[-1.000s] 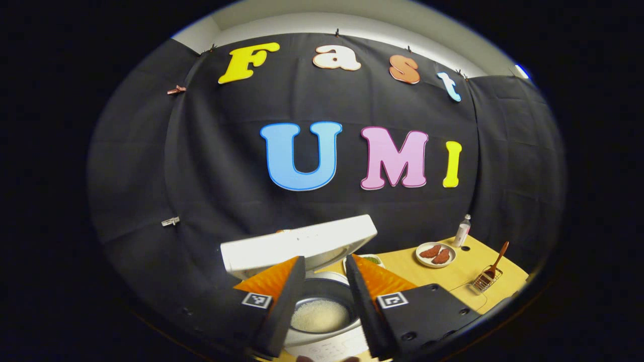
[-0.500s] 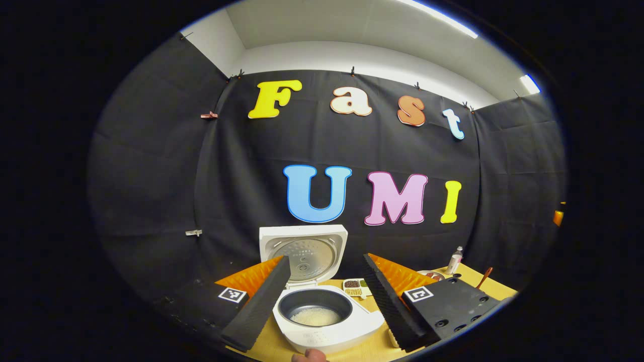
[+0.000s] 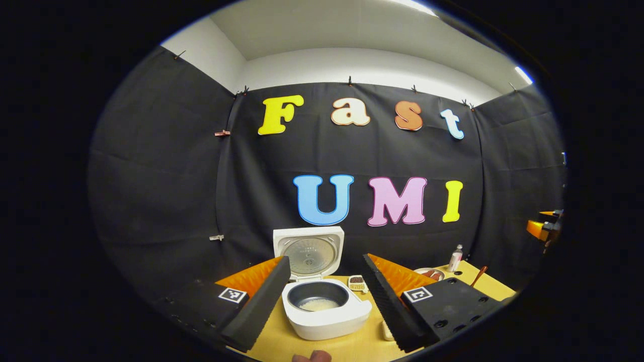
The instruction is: Close the left gripper, press the button to open the rice cooker; take a wooden spoon from the chopstick holder with the right hand, scoop a spoonful of rice and pour it into the rice cooker, then put the wooden spoon back into the chopstick holder.
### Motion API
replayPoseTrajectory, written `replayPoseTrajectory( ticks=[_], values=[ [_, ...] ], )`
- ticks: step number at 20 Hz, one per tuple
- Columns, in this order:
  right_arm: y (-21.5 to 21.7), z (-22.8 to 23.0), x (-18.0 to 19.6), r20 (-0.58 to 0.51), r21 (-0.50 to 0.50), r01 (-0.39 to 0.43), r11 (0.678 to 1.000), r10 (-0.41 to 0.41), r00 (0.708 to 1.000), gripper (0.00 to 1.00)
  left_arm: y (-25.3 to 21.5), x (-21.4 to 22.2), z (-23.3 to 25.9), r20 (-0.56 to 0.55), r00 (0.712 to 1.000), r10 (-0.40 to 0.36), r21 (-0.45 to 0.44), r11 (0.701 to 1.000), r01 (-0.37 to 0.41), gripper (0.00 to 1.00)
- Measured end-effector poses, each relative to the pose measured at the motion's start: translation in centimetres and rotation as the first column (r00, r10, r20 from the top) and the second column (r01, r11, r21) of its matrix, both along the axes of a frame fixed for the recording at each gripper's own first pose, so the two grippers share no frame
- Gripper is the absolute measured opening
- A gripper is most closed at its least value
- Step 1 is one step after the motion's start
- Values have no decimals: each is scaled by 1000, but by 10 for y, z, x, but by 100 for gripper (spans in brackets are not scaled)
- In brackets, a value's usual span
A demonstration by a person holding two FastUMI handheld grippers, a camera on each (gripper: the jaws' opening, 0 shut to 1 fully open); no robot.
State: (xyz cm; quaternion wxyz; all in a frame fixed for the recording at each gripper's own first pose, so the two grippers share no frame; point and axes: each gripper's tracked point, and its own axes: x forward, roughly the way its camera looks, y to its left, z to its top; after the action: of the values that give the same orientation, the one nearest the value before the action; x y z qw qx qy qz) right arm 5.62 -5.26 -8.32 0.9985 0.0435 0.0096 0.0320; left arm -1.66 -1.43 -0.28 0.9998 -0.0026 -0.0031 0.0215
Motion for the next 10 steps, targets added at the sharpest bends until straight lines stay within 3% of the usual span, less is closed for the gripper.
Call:
replayPoseTrajectory(
  ticks=[6, 10],
  values=[
    [-8, -50, 25, -61, -17, -25, 1000, 24, 998, 97, -24, -2, -6, -50, 999, 17, -2, 1000, -17, 97],
    [8, -90, 36, -121, 28, -92, 995, 95, 988, 98, -34, 3, -11, -74, 997, 34, 8, 999, -33, 97]
  ],
)
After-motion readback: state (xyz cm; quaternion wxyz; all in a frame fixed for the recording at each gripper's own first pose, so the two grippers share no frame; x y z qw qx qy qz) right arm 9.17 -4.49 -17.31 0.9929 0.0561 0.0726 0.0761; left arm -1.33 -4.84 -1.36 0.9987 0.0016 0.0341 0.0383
